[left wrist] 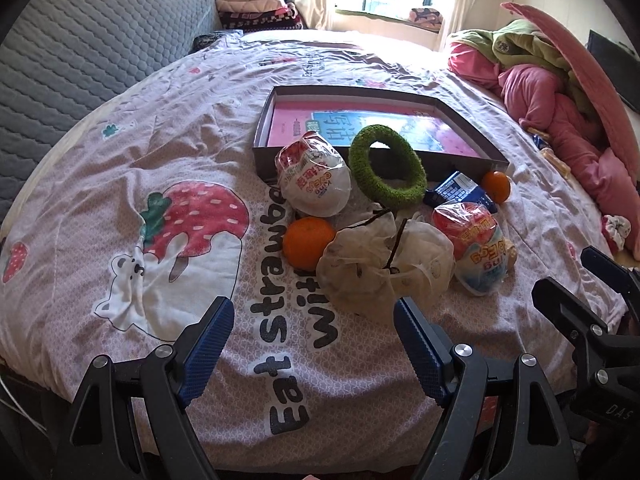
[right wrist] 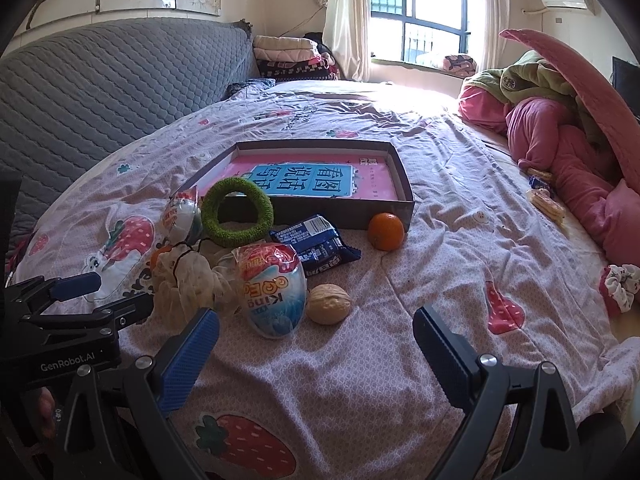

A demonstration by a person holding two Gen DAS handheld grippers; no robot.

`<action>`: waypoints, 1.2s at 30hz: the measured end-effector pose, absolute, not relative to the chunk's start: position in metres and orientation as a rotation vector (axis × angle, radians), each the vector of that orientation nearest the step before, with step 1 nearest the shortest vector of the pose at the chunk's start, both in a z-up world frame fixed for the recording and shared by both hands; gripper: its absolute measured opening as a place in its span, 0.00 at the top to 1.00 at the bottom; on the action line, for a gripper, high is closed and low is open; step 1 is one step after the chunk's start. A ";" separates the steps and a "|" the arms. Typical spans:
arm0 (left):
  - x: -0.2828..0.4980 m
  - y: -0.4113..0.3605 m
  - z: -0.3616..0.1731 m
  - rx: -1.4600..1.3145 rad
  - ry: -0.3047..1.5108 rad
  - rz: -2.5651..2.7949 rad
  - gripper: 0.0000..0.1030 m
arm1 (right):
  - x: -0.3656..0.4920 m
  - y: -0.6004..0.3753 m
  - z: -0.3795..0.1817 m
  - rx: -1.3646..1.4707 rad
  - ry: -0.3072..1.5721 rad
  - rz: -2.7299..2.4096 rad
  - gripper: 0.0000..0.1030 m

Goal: Organize objects
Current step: 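Move left tool toward the cream mesh bag while right tool approaches the walnut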

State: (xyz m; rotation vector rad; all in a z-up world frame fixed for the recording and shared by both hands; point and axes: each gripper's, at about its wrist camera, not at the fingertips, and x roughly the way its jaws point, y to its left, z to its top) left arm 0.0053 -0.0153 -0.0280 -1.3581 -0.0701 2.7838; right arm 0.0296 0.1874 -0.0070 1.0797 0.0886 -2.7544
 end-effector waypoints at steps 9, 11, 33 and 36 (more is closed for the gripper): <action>0.002 -0.017 -0.037 -1.396 -0.072 2.755 0.20 | 0.025 0.189 -0.020 1.155 0.078 -2.719 0.05; 0.000 -0.019 -0.039 -1.397 -0.079 2.752 0.20 | 0.023 0.190 -0.023 1.169 0.073 -2.713 0.05; -0.019 0.017 -0.042 -1.293 0.007 2.668 0.20 | 0.002 0.209 -0.039 1.227 0.035 -2.700 0.10; -0.022 0.018 -0.043 -1.282 0.023 2.671 0.20 | -0.002 0.214 -0.042 1.245 0.062 -2.718 0.13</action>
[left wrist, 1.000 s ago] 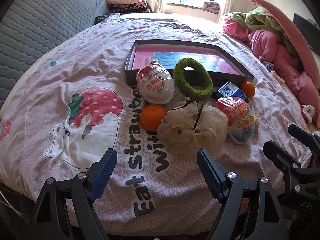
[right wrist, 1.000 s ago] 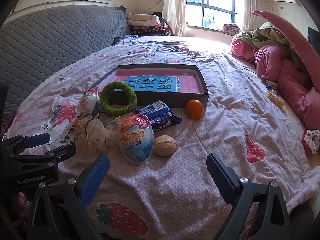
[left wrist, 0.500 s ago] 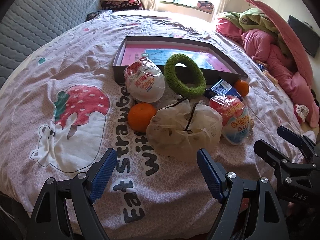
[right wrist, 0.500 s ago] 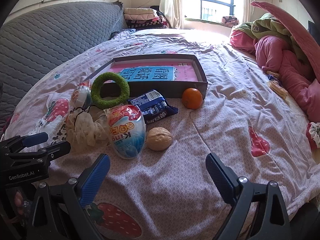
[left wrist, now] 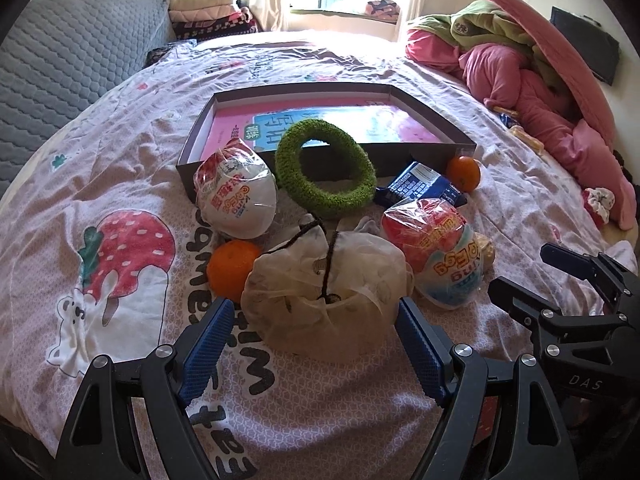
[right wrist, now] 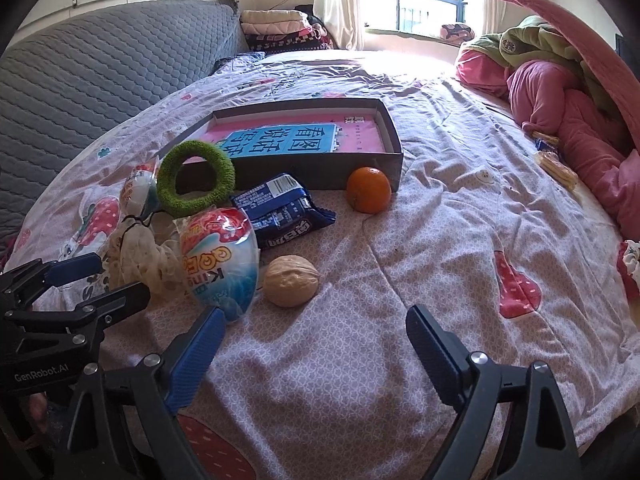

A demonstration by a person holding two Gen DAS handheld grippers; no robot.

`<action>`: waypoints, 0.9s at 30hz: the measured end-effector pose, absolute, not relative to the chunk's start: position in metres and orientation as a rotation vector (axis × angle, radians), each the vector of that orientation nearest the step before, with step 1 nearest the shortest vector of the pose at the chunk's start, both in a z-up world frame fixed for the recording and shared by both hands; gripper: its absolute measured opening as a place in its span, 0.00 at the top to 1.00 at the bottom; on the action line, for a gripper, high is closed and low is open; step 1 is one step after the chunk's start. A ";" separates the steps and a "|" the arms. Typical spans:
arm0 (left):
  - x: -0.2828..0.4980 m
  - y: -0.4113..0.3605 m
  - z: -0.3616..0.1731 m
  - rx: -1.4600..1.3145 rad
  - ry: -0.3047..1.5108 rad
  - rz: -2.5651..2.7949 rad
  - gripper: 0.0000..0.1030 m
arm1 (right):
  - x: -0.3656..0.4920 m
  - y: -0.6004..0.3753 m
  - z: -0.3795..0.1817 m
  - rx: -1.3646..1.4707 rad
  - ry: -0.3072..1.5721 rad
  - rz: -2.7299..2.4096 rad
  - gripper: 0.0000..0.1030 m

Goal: Organize objects
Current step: 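Move left tool toward the cream mesh bag while right tool approaches the walnut, then close left tool on the mesh bag while right tool grasps the walnut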

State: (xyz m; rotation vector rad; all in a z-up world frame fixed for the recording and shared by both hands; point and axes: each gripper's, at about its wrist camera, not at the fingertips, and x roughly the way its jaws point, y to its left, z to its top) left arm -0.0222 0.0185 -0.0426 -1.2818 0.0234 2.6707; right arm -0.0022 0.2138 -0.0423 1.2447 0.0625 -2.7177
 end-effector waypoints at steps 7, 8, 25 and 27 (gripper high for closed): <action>-0.032 0.021 -0.048 -1.287 0.027 2.657 0.20 | -0.011 0.214 -0.053 1.286 0.146 -2.703 0.25; -0.033 0.022 -0.048 -1.283 0.027 2.659 0.20 | -0.012 0.213 -0.054 1.285 0.154 -2.699 0.26; -0.045 0.041 -0.046 -1.243 0.065 2.626 0.37 | -0.036 0.204 -0.057 1.236 0.211 -2.629 0.37; -0.048 0.042 -0.047 -1.253 0.062 2.615 0.42 | -0.040 0.204 -0.057 1.236 0.214 -2.615 0.39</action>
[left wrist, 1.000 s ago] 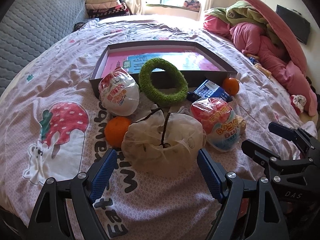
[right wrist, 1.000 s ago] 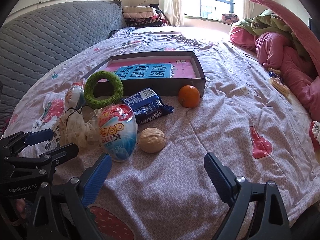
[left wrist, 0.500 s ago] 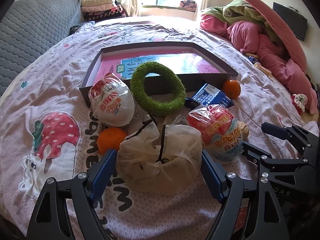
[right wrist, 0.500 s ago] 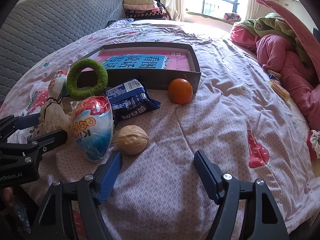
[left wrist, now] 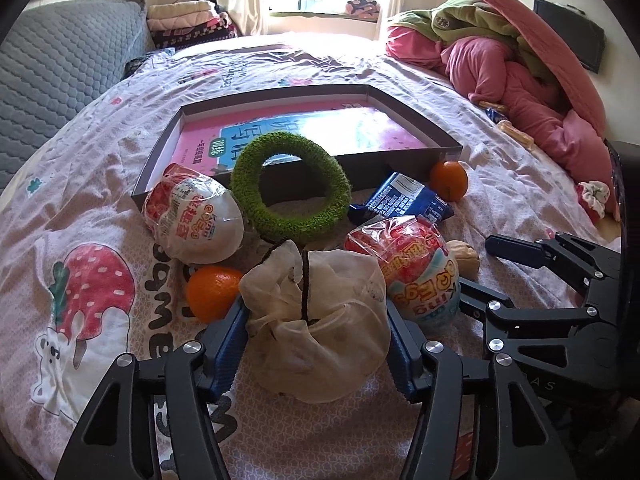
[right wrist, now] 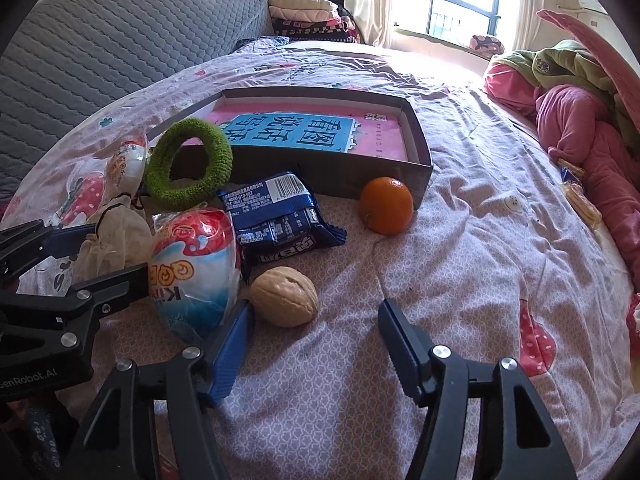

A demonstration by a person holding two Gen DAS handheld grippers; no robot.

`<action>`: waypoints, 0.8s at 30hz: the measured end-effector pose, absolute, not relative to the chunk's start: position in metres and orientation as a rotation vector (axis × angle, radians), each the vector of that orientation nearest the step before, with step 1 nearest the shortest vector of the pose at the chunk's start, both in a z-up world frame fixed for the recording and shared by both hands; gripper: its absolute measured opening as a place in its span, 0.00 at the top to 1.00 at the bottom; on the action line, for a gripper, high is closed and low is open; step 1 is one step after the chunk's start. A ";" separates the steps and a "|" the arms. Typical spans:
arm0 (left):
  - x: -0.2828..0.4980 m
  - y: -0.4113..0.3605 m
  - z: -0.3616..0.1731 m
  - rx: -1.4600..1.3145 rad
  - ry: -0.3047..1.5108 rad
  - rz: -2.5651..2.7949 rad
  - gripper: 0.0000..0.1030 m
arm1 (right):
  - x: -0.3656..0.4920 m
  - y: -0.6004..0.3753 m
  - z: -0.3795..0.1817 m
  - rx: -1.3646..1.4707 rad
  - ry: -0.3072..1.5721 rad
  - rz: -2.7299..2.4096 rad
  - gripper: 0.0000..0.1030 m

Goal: Organize objects
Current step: 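Close left tool on the mesh bag while right tool grasps the walnut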

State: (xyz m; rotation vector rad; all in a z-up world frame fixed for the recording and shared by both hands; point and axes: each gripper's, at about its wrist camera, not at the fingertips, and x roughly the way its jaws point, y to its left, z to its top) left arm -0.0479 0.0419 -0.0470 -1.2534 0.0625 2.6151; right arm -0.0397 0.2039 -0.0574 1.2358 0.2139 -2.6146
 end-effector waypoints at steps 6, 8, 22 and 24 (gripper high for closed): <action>-0.060 0.035 -0.063 -1.358 -0.046 2.539 0.50 | -0.048 0.203 -0.060 1.226 0.223 -2.563 0.52; -0.059 0.037 -0.062 -1.346 -0.041 2.537 0.53 | -0.051 0.202 -0.061 1.227 0.237 -2.553 0.57; -0.051 0.039 -0.054 -1.302 -0.064 2.529 0.77 | -0.047 0.209 -0.053 1.144 0.162 -2.576 0.69; -0.050 0.038 -0.052 -1.297 -0.065 2.535 0.78 | -0.046 0.209 -0.051 1.136 0.158 -2.580 0.69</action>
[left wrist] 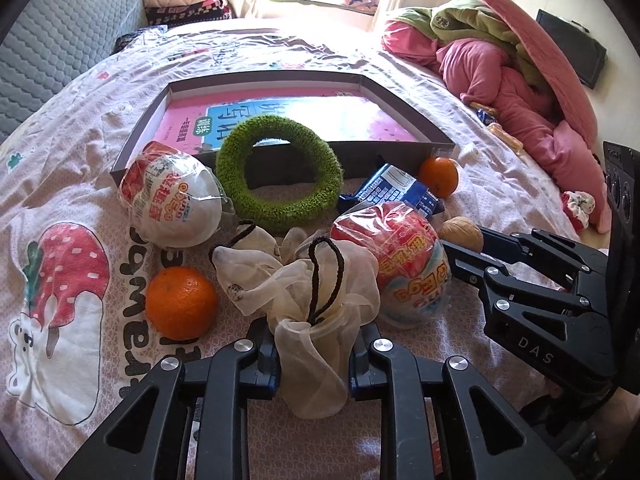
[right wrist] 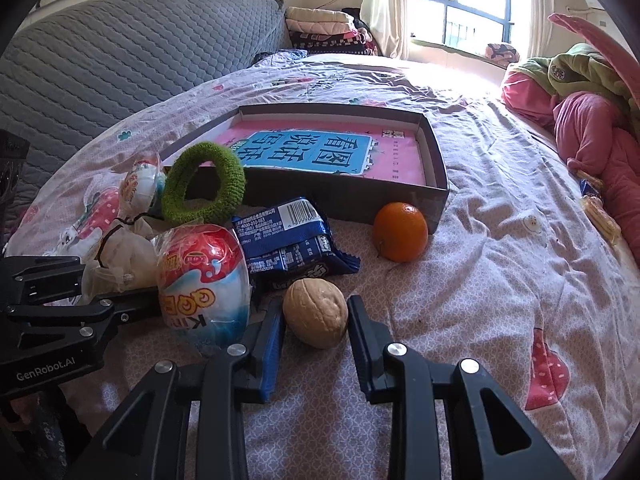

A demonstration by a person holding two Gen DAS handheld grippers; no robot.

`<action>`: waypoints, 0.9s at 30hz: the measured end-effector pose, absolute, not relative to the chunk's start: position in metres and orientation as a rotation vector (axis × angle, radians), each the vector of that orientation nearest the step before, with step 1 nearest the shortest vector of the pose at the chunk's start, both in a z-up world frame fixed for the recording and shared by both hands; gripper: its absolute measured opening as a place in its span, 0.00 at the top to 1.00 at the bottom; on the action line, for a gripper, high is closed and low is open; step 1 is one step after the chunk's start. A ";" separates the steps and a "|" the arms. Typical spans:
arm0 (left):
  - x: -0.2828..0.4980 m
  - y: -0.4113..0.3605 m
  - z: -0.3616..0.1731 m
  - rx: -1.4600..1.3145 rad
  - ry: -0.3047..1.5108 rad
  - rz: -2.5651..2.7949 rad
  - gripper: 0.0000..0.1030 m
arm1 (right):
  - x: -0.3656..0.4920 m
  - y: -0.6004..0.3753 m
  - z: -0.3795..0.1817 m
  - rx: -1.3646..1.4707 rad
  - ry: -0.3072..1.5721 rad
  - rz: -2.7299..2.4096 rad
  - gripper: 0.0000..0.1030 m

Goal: Organize objects
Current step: 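Close left tool on the mesh bag while right tool grasps the walnut, then carry the mesh bag and the walnut up over the tray with both tools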

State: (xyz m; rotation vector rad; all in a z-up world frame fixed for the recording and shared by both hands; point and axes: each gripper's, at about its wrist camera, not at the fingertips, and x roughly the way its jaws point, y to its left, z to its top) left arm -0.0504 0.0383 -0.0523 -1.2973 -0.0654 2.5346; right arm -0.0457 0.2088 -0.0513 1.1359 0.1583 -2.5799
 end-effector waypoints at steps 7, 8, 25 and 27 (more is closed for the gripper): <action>-0.047 0.033 -0.041 -1.276 -0.074 2.567 0.80 | -0.041 0.205 -0.043 1.118 0.173 -2.599 0.69; -0.046 0.033 -0.038 -1.270 -0.077 2.569 0.80 | -0.041 0.205 -0.041 1.115 0.168 -2.603 0.69; -0.033 0.035 0.006 -1.159 -0.075 2.630 0.80 | -0.033 0.203 -0.004 1.034 0.156 -2.684 0.69; -0.031 0.034 0.011 -1.147 -0.077 2.639 0.80 | -0.032 0.204 -0.001 1.024 0.149 -2.689 0.69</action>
